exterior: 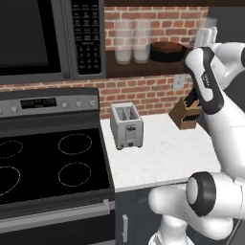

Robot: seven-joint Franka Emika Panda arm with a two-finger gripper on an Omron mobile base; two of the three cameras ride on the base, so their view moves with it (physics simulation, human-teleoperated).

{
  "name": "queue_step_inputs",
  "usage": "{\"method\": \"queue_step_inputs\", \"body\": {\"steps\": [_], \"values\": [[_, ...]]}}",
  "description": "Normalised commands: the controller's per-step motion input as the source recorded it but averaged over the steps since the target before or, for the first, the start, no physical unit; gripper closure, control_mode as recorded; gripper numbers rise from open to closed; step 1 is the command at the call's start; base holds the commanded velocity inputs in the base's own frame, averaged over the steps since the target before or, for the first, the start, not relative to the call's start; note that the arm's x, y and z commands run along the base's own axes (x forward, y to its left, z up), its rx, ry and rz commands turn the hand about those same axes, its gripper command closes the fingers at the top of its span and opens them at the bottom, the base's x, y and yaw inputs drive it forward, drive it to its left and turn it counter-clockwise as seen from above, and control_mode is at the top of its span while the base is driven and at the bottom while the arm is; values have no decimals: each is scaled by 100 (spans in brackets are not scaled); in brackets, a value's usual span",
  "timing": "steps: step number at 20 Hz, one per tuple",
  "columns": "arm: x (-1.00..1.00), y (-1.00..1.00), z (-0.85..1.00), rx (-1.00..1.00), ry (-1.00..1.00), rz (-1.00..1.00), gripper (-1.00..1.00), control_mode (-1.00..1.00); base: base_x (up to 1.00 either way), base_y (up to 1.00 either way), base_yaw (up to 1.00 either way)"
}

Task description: Pick up the bowls on the counter and stack them on top of one another in the open cabinet. Place the smaller bowl on top of the larger bowl.

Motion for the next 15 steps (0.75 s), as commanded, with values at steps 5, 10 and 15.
{"method": "queue_step_inputs", "body": {"steps": [5, 10, 15], "values": [[-100, 6, 1, -13, 11, 0, -100, -100, 0, 0, 0], [-100, 19, -31, -11, 0, 0, -100, -100, 0, 0, 0], [-84, 13, -46, -3, 1, 4, -100, -100, 0, 0, 0]]}}
